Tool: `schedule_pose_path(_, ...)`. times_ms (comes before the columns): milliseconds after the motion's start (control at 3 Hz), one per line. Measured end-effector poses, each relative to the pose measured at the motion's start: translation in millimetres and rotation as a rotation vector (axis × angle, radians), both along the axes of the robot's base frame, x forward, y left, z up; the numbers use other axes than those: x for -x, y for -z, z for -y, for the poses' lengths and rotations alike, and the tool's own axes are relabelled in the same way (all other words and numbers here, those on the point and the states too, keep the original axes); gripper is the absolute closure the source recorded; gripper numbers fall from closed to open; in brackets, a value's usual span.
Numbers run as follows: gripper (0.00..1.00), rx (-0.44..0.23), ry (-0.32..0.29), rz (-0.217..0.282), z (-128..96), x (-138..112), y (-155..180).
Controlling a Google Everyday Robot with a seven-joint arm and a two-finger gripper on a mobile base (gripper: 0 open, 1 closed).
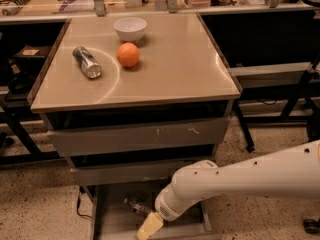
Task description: Pick water bottle from bottom drawer and place on counter
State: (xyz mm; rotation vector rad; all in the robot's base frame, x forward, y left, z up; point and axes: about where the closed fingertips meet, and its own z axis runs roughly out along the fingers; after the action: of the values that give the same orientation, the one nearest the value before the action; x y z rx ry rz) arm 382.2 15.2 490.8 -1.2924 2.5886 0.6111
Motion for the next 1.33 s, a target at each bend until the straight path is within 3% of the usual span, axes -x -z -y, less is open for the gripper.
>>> schedule_pose_path(333, 0.00, -0.014, -0.001, -0.002, 4, 1, 11)
schedule_pose_path(667, 0.00, -0.042, 0.035, 0.022, 37, -23, 70)
schedule_pose_path(1000, 0.00, -0.051, 0.033, 0.019, 37, -22, 73)
schedule_pose_path(1333, 0.00, -0.093, 0.055, 0.050, 40, -35, 100)
